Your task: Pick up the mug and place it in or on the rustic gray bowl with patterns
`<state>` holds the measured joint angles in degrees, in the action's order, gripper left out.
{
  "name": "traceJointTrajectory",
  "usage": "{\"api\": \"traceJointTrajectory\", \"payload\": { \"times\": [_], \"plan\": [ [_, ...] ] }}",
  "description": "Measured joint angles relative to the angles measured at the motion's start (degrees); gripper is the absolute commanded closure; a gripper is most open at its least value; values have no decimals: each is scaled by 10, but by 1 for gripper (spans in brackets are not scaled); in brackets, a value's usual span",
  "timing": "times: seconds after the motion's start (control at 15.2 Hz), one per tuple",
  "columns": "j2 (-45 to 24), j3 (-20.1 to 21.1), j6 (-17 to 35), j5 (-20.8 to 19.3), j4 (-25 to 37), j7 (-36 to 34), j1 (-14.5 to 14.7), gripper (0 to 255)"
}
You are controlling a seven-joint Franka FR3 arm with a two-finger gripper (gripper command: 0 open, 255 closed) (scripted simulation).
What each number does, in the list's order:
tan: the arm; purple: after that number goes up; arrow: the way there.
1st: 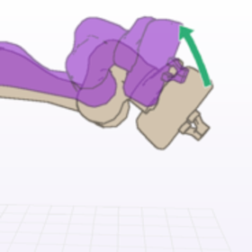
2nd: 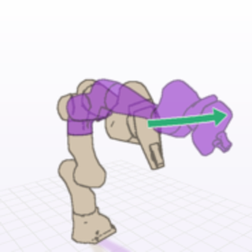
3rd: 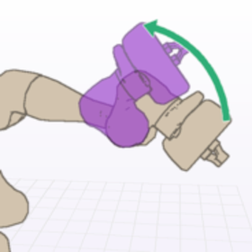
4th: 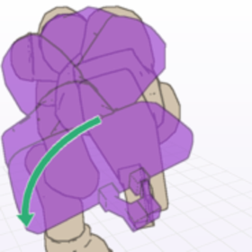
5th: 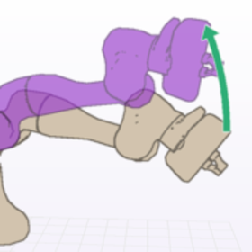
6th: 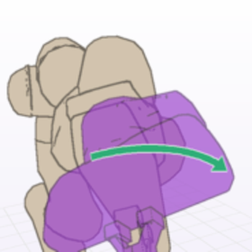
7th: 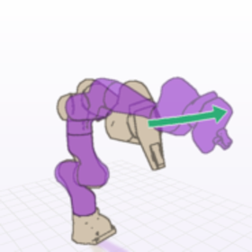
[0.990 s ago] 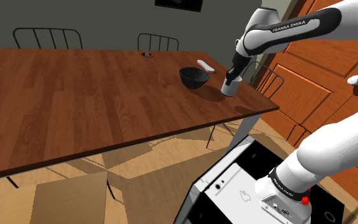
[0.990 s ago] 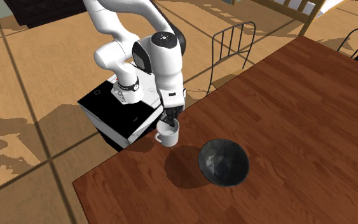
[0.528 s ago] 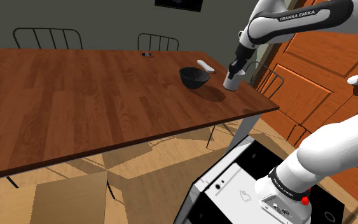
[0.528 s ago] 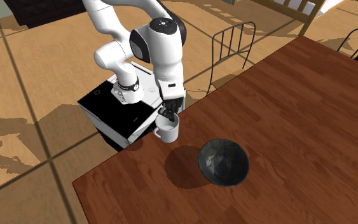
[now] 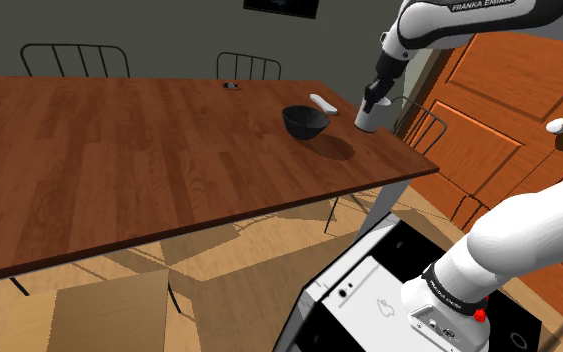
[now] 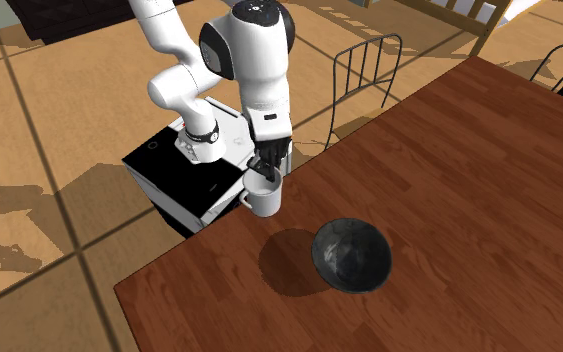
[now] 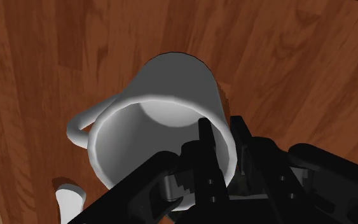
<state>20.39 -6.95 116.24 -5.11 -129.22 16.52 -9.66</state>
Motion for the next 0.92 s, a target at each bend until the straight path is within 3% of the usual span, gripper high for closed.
{"api": "traceJointTrajectory", "payload": {
  "times": [0.13,0.4,0.92],
  "plan": [
    [2,1,-15,0,13,0,0,255],
    [-59,9,-24,9,82,-12,9,255],
    [-231,22,-73,25,302,-29,22,255]
  ]
}}
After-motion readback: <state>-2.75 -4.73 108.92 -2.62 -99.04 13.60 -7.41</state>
